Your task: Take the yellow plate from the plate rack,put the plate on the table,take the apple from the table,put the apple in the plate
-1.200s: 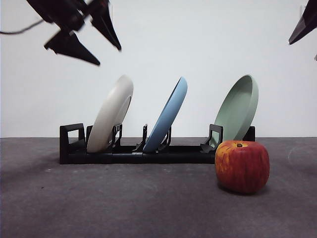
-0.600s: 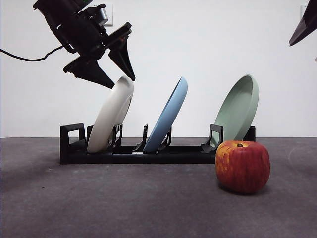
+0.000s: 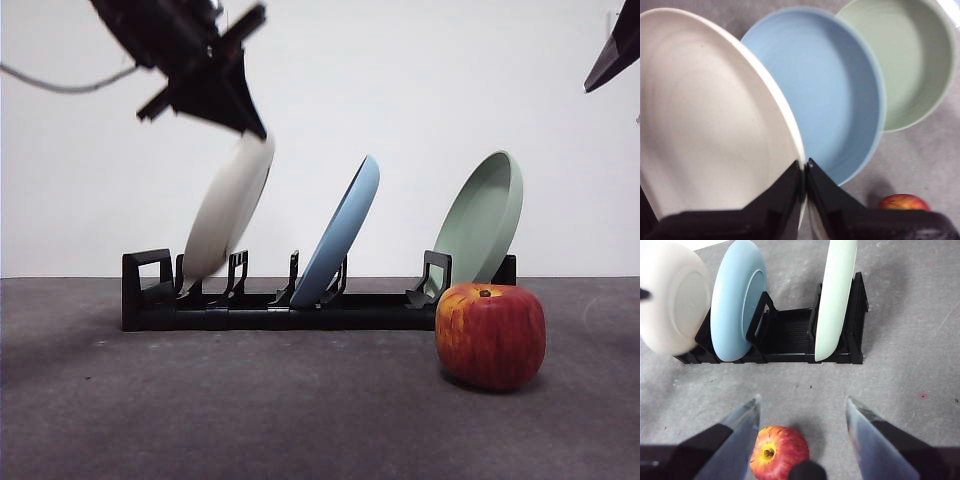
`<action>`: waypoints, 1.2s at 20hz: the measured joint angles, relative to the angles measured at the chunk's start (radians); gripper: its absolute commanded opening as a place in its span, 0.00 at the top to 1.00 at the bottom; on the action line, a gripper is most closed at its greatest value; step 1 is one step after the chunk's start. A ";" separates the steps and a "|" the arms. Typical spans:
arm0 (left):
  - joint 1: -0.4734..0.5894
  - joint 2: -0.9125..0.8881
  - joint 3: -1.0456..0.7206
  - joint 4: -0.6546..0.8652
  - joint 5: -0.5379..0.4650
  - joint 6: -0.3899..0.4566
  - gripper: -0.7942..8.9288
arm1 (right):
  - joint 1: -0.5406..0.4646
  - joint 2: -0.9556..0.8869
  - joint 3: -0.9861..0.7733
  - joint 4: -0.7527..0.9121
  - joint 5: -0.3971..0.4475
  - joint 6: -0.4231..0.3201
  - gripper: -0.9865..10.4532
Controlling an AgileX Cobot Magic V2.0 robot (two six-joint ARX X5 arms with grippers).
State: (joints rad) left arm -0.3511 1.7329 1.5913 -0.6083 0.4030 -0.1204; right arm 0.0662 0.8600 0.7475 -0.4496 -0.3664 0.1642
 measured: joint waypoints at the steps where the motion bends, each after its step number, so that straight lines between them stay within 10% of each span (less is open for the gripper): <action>1: -0.006 -0.016 0.035 -0.031 -0.001 0.000 0.93 | 0.000 0.000 0.000 0.000 0.000 0.000 0.67; 10: -0.122 -0.284 0.215 -0.394 -0.023 0.129 0.93 | 0.000 0.000 0.001 0.000 0.000 0.000 0.67; 16: -0.377 -0.389 0.208 -0.650 -0.338 0.189 0.93 | 0.000 0.000 0.001 0.000 0.000 0.000 0.67; 24: -0.703 -0.367 -0.214 -0.434 -0.603 0.048 0.93 | 0.000 0.000 0.001 0.000 0.001 0.000 0.67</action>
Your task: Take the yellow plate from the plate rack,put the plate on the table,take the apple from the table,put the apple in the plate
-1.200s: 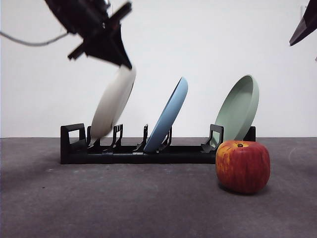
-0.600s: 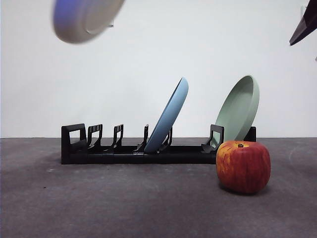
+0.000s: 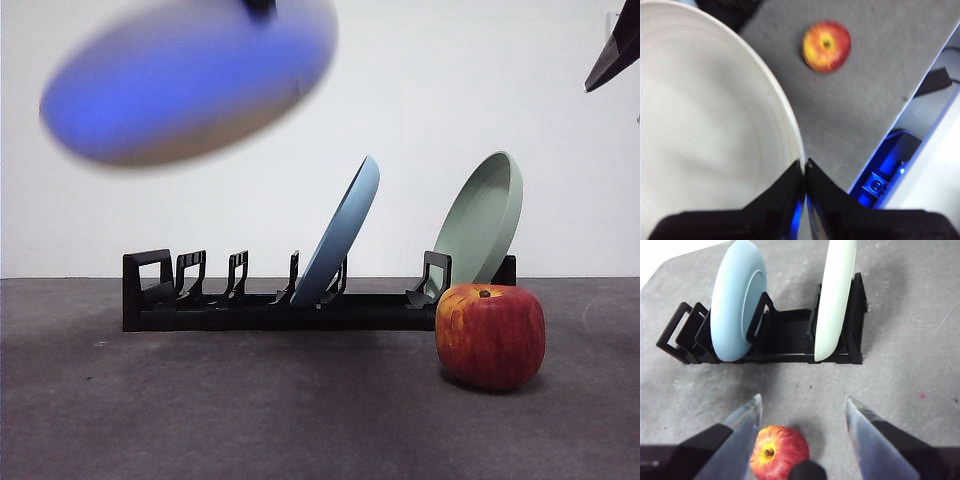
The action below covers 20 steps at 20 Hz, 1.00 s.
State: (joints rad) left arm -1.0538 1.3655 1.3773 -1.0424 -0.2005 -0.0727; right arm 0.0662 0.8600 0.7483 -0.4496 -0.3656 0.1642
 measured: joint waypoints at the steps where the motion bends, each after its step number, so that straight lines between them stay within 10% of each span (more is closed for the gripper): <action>1: -0.010 0.010 -0.061 0.049 0.000 -0.018 0.93 | 0.000 0.000 0.000 0.000 0.000 0.000 0.67; 16: -0.023 0.350 -0.286 0.394 -0.060 -0.039 0.91 | 0.000 0.000 0.000 0.000 0.000 0.000 0.67; 20: -0.023 0.352 -0.286 0.393 -0.059 -0.047 0.59 | 0.000 0.000 0.000 0.000 -0.001 0.000 0.67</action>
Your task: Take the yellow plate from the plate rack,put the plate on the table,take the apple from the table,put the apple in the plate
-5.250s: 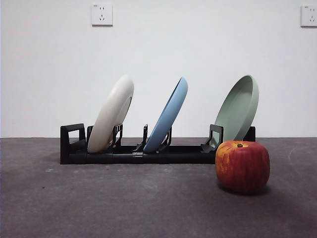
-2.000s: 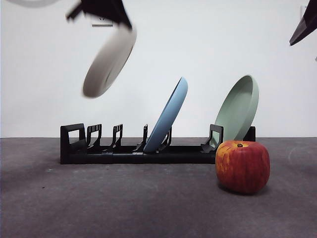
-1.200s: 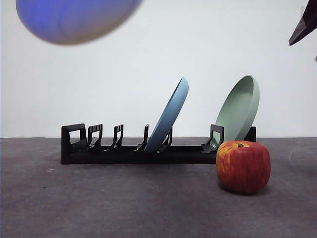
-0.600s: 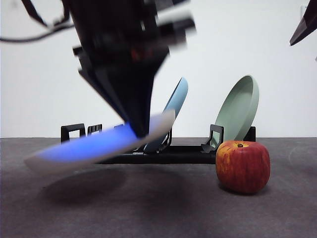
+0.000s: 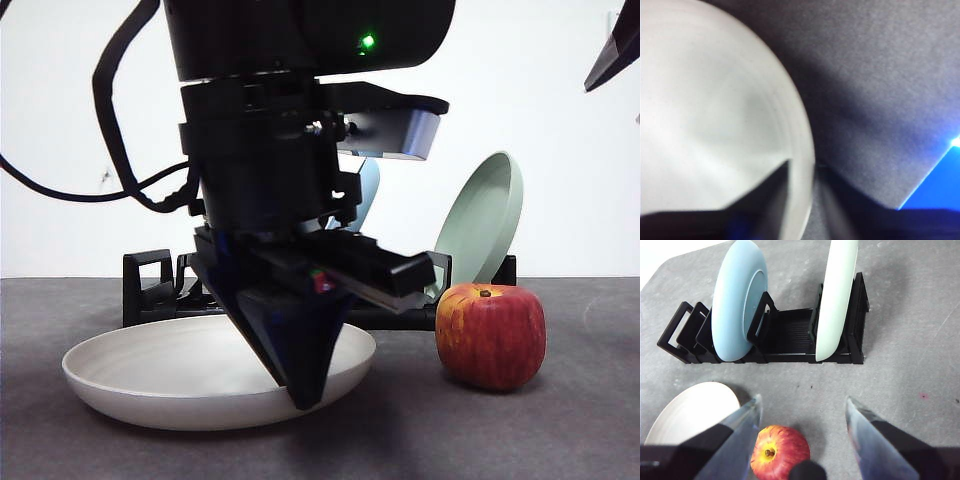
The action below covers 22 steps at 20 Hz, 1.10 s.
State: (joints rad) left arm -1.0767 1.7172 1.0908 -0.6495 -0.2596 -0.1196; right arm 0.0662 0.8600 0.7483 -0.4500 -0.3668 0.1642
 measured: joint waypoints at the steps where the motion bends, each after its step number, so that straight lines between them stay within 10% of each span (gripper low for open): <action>1: 0.000 -0.005 0.000 0.001 -0.002 -0.007 0.59 | 0.000 0.000 0.000 0.000 0.000 0.000 0.67; 8: -0.001 -0.335 -0.001 0.097 -0.051 -0.033 0.59 | 0.070 0.001 0.075 -0.008 0.000 -0.005 0.66; 13: -0.001 -0.698 -0.001 0.128 -0.335 -0.031 0.60 | 0.226 0.059 0.184 -0.039 0.013 -0.029 0.60; 16: 0.000 -0.876 -0.001 0.127 -0.491 -0.002 0.60 | 0.332 0.146 0.246 -0.124 0.133 -0.063 0.41; 22: -0.001 -1.106 -0.001 0.127 -0.639 0.030 0.60 | 0.478 0.300 0.289 -0.211 0.324 -0.116 0.42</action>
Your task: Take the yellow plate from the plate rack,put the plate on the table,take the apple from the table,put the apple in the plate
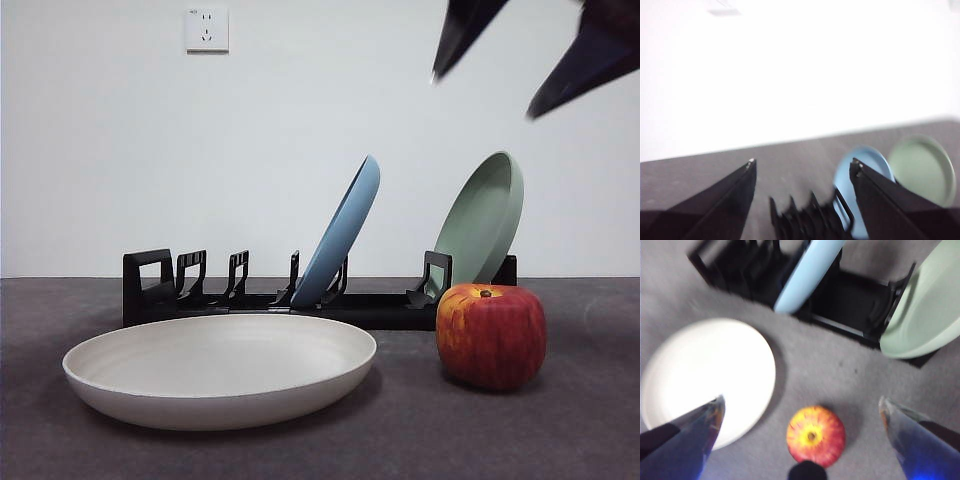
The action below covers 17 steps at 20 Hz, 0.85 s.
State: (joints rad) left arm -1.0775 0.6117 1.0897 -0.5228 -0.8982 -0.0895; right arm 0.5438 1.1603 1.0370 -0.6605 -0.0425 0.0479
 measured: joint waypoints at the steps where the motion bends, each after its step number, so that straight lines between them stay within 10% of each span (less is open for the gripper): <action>1: 0.000 -0.049 0.000 -0.002 -0.027 0.001 0.60 | 0.022 0.035 0.000 -0.008 0.031 -0.006 0.42; 17: 0.000 -0.168 0.001 -0.126 -0.068 0.002 0.60 | 0.053 0.523 0.000 0.038 0.097 -0.015 0.53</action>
State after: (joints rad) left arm -1.0775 0.4435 1.0904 -0.6491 -0.9661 -0.0872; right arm 0.5972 1.6829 1.0374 -0.6228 0.0544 0.0330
